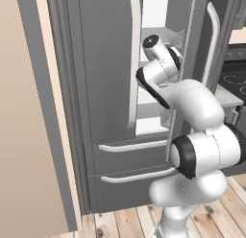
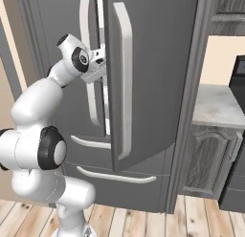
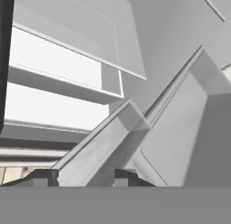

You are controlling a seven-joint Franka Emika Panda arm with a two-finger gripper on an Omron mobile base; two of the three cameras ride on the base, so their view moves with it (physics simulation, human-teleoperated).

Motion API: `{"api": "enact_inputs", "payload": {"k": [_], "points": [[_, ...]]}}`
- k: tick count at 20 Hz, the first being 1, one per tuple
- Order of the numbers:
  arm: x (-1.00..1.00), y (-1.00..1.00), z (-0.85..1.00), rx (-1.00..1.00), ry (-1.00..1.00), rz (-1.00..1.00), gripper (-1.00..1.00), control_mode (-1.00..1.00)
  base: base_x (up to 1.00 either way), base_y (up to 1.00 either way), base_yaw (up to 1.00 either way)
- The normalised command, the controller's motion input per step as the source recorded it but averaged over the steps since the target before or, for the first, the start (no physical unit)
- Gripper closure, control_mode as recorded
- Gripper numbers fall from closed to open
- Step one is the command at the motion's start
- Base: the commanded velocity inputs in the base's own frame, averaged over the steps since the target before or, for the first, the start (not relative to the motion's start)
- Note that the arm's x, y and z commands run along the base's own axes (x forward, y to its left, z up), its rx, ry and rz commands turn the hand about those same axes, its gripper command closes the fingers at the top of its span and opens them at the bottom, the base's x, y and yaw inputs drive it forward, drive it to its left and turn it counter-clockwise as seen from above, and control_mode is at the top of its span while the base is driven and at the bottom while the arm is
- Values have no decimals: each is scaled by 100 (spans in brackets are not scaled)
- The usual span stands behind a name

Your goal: There is a bowl on the dining counter. Grab a lemon wedge from the fridge and place it in the bowl. Then get the liquor bottle and glass cup from the cabinet and place them next to the bowl.

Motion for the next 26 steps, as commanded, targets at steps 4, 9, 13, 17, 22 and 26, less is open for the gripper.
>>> {"api": "enact_inputs", "payload": {"k": [4,9,13,17,22,26], "points": [[-57,-100,0,10,-2,-15,-100,-100,0,0,0],[-70,-100,0,6,-11,-13,-100,-100,0,0,0],[-84,-100,0,3,-17,-14,-100,-100,0,0,0],[-84,-100,0,2,-18,-15,-100,-100,0,0,0],[-55,-100,2,3,-12,-14,-100,-100,0,0,0],[-7,-100,12,8,-2,-8,-100,-100,0,0,0]]}}
